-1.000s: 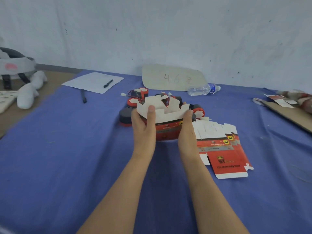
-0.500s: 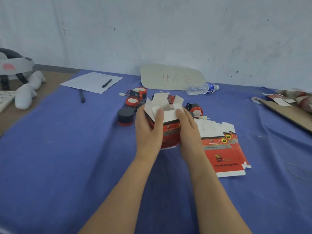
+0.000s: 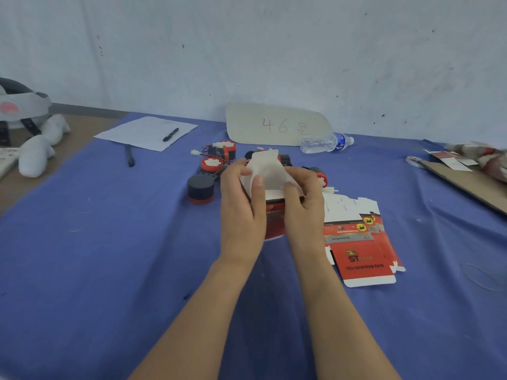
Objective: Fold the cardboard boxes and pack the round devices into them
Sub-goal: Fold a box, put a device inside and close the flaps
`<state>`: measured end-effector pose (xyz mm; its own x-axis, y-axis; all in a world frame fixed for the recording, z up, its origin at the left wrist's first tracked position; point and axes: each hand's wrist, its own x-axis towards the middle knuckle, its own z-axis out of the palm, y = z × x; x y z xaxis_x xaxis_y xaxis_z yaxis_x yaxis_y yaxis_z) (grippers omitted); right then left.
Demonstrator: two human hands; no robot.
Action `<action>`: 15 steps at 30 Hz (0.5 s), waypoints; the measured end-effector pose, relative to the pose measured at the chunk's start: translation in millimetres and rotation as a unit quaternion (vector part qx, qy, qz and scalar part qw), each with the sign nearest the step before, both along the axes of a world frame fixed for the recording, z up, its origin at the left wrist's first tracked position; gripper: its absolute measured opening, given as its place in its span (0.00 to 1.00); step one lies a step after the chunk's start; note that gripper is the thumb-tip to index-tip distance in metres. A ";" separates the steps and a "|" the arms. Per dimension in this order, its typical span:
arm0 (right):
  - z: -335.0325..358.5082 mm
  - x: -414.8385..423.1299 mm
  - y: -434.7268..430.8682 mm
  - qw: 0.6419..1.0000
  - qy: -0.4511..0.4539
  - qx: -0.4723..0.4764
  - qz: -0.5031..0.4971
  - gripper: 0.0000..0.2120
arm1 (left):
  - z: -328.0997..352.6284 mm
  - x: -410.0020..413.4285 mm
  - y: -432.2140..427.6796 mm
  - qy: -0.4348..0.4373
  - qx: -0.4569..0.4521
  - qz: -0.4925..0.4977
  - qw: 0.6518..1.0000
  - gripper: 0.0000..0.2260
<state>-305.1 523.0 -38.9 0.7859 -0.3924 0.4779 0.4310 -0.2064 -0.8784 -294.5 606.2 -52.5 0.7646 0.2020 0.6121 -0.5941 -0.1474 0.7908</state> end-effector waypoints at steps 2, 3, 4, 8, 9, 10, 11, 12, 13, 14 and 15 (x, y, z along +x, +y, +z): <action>-2.1 0.1 0.1 1.000 0.018 -0.021 0.003 0.06 | -1.6 0.3 2.5 0.007 0.008 0.006 1.000 0.06; -2.6 0.0 0.1 0.999 0.023 -0.030 0.003 0.04 | -1.6 0.1 3.0 0.011 0.010 0.006 1.000 0.07; -2.9 -0.3 0.2 0.999 0.025 -0.038 0.001 0.03 | -1.9 0.2 3.3 0.014 0.012 0.005 1.000 0.07; -1.2 0.3 -2.4 0.999 0.034 -0.039 -0.015 0.09 | -5.1 1.7 2.1 0.009 0.026 -0.003 1.000 0.10; -0.9 0.6 -3.4 0.998 0.042 -0.037 -0.020 0.11 | -6.0 1.9 2.1 -0.001 0.033 -0.001 0.999 0.11; -0.6 1.0 -4.2 0.998 0.049 -0.036 -0.022 0.12 | -6.5 1.9 2.1 -0.011 0.040 0.002 0.999 0.11; -0.6 1.6 -4.6 0.998 0.053 -0.037 -0.023 0.12 | -6.9 2.1 2.0 -0.020 0.046 0.001 0.999 0.10; -1.1 2.1 -4.6 0.997 0.056 -0.038 -0.024 0.12 | -7.2 1.8 2.0 -0.022 0.047 -0.004 0.999 0.11; -1.9 2.7 -4.1 0.997 0.058 -0.039 -0.022 0.11 | -6.7 1.3 1.8 -0.014 0.042 -0.014 0.999 0.11; -2.7 2.7 -3.3 0.997 0.059 -0.041 -0.020 0.09 | -6.0 0.4 1.5 0.002 0.031 -0.028 0.999 0.11; -3.6 2.6 -2.8 0.997 0.056 -0.047 -0.021 0.09 | -6.4 0.1 1.0 0.015 0.021 -0.037 0.999 0.10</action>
